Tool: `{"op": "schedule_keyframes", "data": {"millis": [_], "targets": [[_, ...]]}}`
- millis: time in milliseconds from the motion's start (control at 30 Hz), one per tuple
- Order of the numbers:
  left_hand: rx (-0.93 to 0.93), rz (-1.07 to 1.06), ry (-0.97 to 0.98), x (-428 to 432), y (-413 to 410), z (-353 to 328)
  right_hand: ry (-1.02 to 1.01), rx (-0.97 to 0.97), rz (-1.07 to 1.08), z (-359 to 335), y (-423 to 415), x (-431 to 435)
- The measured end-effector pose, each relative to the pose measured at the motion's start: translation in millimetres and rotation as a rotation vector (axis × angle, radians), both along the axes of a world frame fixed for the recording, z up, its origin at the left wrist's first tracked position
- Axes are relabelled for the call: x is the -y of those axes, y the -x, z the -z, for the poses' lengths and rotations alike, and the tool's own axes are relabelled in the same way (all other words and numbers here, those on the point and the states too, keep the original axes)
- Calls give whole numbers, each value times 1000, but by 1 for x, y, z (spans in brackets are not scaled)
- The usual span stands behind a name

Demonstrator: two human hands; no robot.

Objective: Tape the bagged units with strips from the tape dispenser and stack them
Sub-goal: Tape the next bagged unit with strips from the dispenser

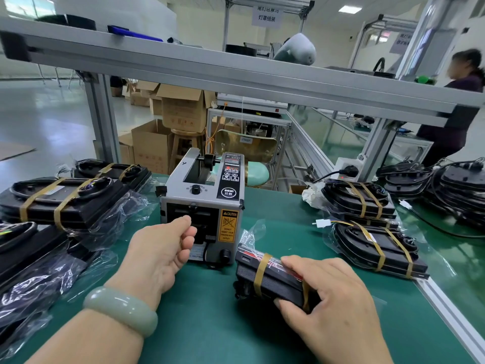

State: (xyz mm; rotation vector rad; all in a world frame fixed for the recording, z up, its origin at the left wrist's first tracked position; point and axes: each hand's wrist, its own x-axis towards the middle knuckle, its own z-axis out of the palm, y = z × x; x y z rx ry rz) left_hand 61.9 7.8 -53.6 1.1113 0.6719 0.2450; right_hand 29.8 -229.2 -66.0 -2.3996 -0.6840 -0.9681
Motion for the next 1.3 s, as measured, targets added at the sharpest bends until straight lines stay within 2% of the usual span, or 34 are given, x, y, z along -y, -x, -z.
{"op": "schedule_keyframes", "data": {"millis": [400, 633, 1033, 1167, 1233, 1300], "targets": [[-7, -41, -3, 2, -5, 0, 5, -6, 4, -1, 1, 0], [64, -91, -28, 8, -1, 2, 10, -9, 2, -1, 1, -1], [10, -10, -106, 4, 1, 0, -12, -28, 3, -1, 2, -1], [46, 50, -101, -4, 12, 4, -34, -48, 14, 0, 0, 0], [83, -27, -130, -10, 15, 7, -36, -53, 15, 0, 0, 0], [118, -212, -201, -20, 14, 10, -28, -50, 8, 0, 1, -1]]}}
